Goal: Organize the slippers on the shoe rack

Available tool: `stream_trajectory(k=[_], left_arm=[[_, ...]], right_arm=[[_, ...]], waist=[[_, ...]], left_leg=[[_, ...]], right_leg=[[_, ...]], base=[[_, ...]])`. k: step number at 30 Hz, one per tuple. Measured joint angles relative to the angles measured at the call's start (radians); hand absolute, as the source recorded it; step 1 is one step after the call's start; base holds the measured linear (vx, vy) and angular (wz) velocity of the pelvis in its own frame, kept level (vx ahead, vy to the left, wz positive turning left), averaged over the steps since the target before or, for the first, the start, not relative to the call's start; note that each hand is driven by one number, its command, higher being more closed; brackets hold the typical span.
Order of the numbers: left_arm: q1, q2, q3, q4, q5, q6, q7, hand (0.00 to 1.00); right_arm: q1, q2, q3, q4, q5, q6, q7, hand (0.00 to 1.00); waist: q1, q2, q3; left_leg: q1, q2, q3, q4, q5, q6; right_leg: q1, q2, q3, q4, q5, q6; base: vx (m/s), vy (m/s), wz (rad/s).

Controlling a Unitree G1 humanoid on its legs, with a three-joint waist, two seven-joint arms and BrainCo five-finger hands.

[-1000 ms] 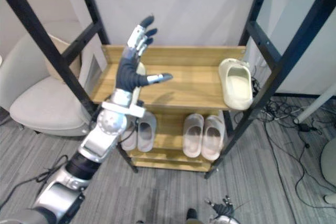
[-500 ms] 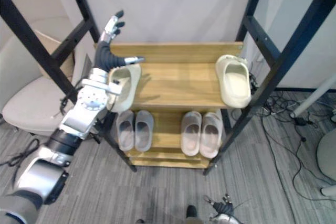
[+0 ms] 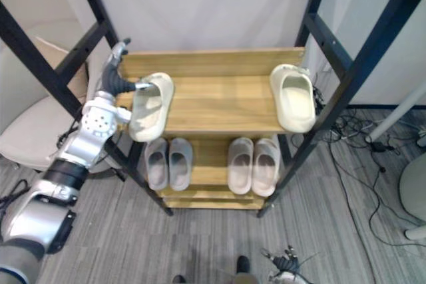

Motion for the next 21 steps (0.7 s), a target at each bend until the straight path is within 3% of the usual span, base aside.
stream_trajectory(k=[18, 19, 21], left_arm=[[-0.106, 0.028, -0.010, 0.126, 0.117, 0.032, -0.020, 0.00], [-0.122, 0.029, -0.011, 0.133, 0.119, 0.033, -0.020, 1.00], [-0.127, 0.029, -0.012, 0.136, 0.134, 0.038, -0.020, 1.00]], right_arm=[[0.000, -0.028, 0.019, -0.006, 0.032, -0.008, 0.015, 0.00], [0.000, -0.028, 0.019, -0.007, 0.032, -0.009, 0.018, 0.00], [0.000, -0.027, 0.019, -0.007, 0.032, -0.010, 0.019, 0.00]], waist=[[-0.009, 0.012, 0.037], [-0.009, 0.013, 0.043], [-0.010, 0.013, 0.044]], left_leg=[[-0.025, -0.001, 0.024, 0.000, -0.003, -0.001], [-0.027, -0.001, 0.026, 0.000, -0.003, -0.001], [-0.030, -0.001, 0.029, 0.000, -0.003, -0.001]], right_leg=[[-0.033, 0.003, 0.021, -0.019, 0.022, 0.000], [-0.032, 0.004, 0.025, -0.029, 0.028, 0.001], [-0.032, 0.006, 0.028, -0.039, 0.035, 0.001]], base=[[0.01, 0.002, -0.04], [0.00, 0.000, -0.04], [0.01, -0.001, -0.06]])
